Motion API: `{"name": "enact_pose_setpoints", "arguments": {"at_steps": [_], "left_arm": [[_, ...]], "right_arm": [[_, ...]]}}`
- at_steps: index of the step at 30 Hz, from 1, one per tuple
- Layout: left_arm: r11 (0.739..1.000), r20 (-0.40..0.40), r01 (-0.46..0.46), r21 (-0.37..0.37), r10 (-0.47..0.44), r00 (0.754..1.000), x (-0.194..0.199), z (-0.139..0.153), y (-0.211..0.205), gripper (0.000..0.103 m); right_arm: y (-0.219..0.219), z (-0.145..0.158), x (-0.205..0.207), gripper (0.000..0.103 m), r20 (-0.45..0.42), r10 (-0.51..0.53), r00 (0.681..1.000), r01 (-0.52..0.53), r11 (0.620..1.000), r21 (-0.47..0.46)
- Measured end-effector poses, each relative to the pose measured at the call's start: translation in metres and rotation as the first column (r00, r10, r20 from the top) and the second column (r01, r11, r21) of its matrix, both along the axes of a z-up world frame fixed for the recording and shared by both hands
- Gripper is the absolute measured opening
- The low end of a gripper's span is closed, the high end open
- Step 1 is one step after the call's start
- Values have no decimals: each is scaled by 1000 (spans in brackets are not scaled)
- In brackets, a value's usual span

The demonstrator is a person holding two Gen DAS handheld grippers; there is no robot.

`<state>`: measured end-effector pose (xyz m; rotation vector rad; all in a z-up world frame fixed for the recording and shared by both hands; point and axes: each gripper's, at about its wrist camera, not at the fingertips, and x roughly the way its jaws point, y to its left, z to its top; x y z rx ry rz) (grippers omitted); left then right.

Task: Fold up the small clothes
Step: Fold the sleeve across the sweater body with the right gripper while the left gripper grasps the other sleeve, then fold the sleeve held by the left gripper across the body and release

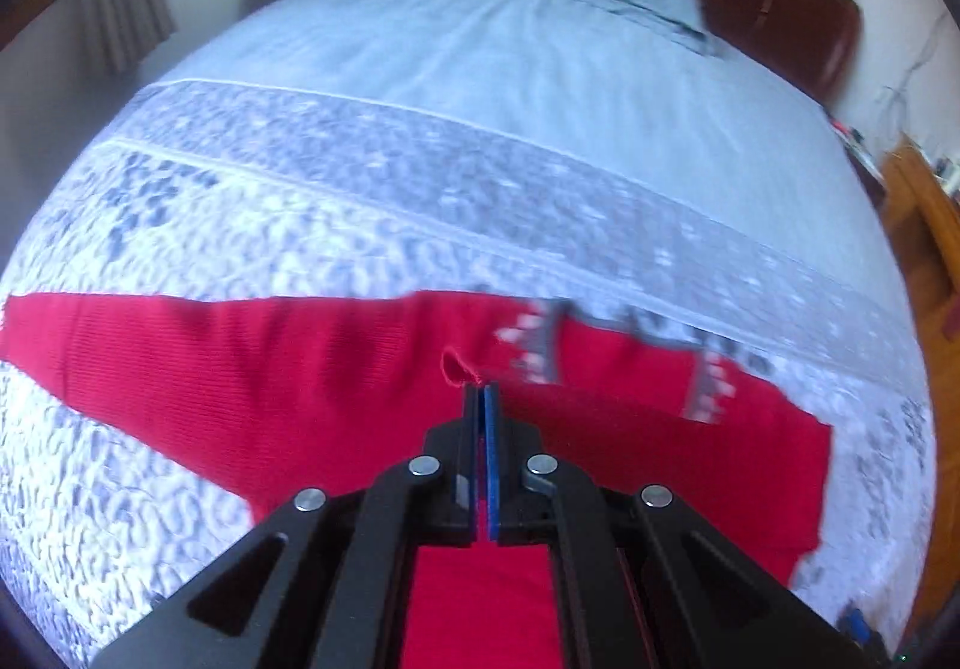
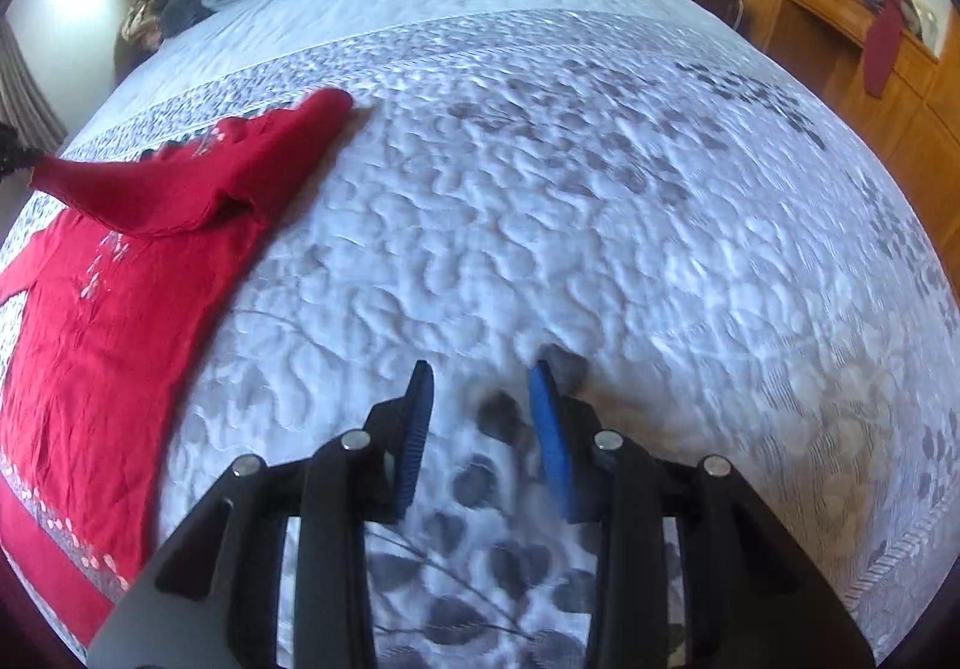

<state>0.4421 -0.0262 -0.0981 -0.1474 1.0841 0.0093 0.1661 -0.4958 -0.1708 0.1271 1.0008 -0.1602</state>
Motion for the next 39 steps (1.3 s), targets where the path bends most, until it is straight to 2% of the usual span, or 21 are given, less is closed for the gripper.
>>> {"name": "enact_pose_setpoints", "arguments": {"at_steps": [2,4,7,10,12,15,17,18,19,21,23,26,28,29,30,31,32,33,34,36,39], "left_arm": [[1000,-41,-13,-15,12,999,5,-21,16,1],[999,-79,-22,-32,19,997,2,-39,20,1],[999,-114,-29,-41,24,993,-7,-57,23,4],[997,-92,-63,-42,59,994,-19,-55,30,15],[997,-60,-62,-55,59,996,-22,-45,36,17],[995,-71,35,-98,-42,997,-18,-46,18,19],[988,-109,97,-120,-110,988,-13,-58,1,19],[986,-126,113,-119,-127,984,-11,-65,-6,19],[989,-142,112,-98,-125,982,-9,-73,-10,19],[993,-182,100,-64,-110,977,-4,-88,-12,19],[995,-249,90,-39,-97,964,-2,-112,-9,19],[993,-231,103,-56,-114,966,-7,-121,-6,19],[992,-220,93,-89,-110,969,-10,-116,-2,19],[988,-220,87,-129,-114,969,-14,-110,4,24],[985,-210,88,-149,-118,970,-19,-103,12,30],[985,-184,96,-145,-122,975,-25,-94,20,42],[988,-158,101,-119,-119,980,-30,-88,32,52],[992,-133,99,-77,-109,985,-35,-80,46,55],[994,-123,90,-57,-96,988,-37,-76,59,59],[998,-130,24,-52,-30,991,-42,-70,107,61],[990,-165,-139,-37,131,978,-46,-70,190,61]], "right_arm": [[10,5,18,39,-11,19,1000,-19,1000,18],[23,9,42,48,-28,52,998,-49,996,70],[40,12,83,55,-68,103,992,-91,981,170],[55,10,124,55,-130,129,983,-97,968,230],[61,5,147,56,-171,133,976,-81,956,282],[64,-9,167,55,-236,119,964,-35,942,333],[66,-20,176,42,-279,108,954,-3,937,349],[67,-25,178,25,-295,111,949,6,930,368],[66,-28,178,19,-301,101,948,23,924,382],[63,-29,175,13,-300,89,950,31,927,373],[59,-35,173,11,-318,76,945,47,931,362],[62,-41,177,11,-340,75,938,42,945,324],[68,-31,178,17,-320,78,944,17,959,284],[69,-25,175,22,-307,69,949,13,967,256],[72,-18,170,33,-294,54,954,11,976,217],[77,-7,163,36,-267,40,963,2,988,156],[82,2,157,36,-249,35,968,-8,994,108],[91,13,148,36,-229,33,973,-20,998,56],[95,19,142,36,-214,40,976,-31,999,44],[113,30,132,36,-191,102,976,-88,993,81],[149,29,127,36,-199,202,959,-175,974,144]]}}
